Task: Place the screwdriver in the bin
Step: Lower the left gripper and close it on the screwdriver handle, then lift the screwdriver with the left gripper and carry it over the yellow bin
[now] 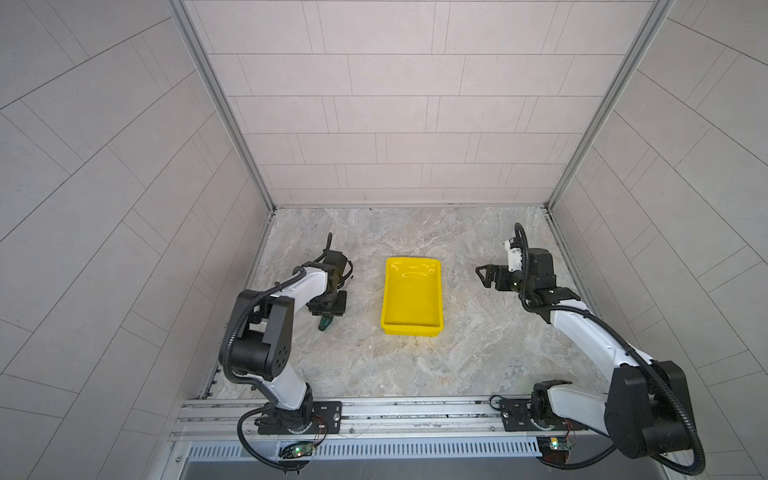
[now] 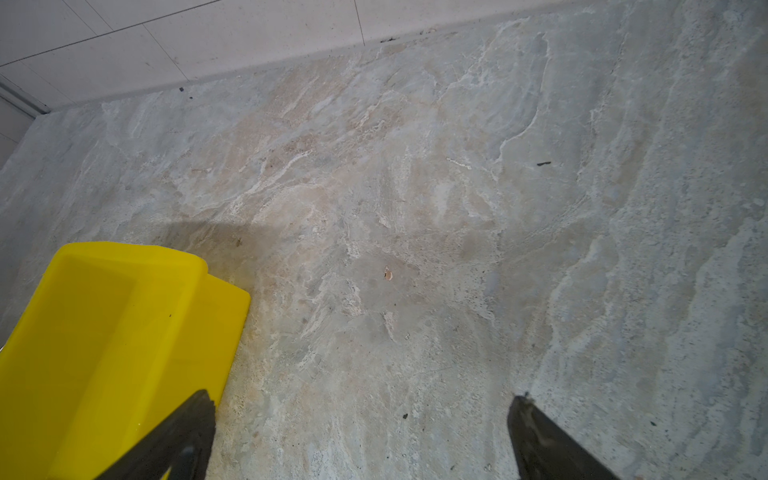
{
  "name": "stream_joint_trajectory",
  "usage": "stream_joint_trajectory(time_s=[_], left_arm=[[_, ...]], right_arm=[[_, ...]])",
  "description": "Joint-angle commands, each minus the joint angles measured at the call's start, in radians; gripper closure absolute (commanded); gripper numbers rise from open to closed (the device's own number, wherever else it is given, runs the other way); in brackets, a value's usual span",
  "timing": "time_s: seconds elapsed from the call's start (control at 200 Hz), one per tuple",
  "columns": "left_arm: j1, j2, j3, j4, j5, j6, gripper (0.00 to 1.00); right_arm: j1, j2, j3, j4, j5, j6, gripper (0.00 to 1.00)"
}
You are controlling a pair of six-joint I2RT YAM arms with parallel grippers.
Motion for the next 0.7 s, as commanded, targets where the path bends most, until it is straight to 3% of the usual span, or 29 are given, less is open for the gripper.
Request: stream_joint_trajectory(time_s=[0.0,0.34,0.691], left_arm=[[-0.004,-0.014,-0.012,-0.019,0.021,-0.015,0.58],[-0.026,-0.063,-0.033,-0.035,0.043,-0.042,0.81],[-0.177,-0.250,0.133,-0.228,-0.095,-0.101,0.94]], right_arm=[[0.003,-0.004,0.001,0.007,0.002,0.011,0.00],[0.003,0.016,0.012,0.011,-0.006,0.034,0.00],[0.003,0.032,0.038,-0.015,-0.027,0.037,0.00]])
